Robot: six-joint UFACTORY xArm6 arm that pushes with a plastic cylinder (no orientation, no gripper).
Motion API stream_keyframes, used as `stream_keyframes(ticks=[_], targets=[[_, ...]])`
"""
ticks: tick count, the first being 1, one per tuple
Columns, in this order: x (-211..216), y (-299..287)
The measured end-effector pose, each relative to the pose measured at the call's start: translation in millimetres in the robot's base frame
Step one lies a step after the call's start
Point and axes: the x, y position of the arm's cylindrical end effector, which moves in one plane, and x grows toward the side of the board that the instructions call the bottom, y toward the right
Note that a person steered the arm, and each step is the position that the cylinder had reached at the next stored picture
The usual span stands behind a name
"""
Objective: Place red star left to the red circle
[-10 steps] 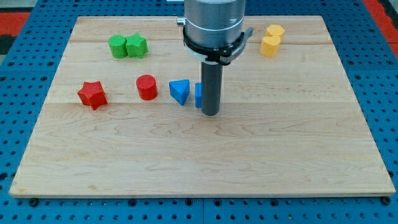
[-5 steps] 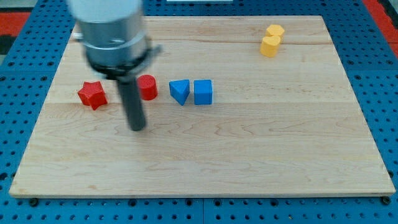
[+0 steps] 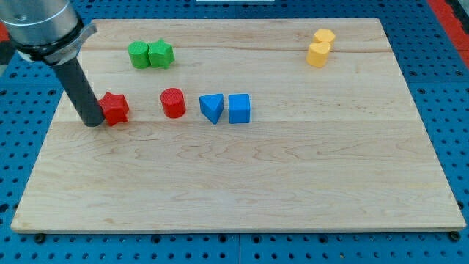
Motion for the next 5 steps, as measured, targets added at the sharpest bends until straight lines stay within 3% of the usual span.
stream_keyframes(ticks=[3, 4, 5], targets=[[-8, 34], [29, 35], [47, 80]])
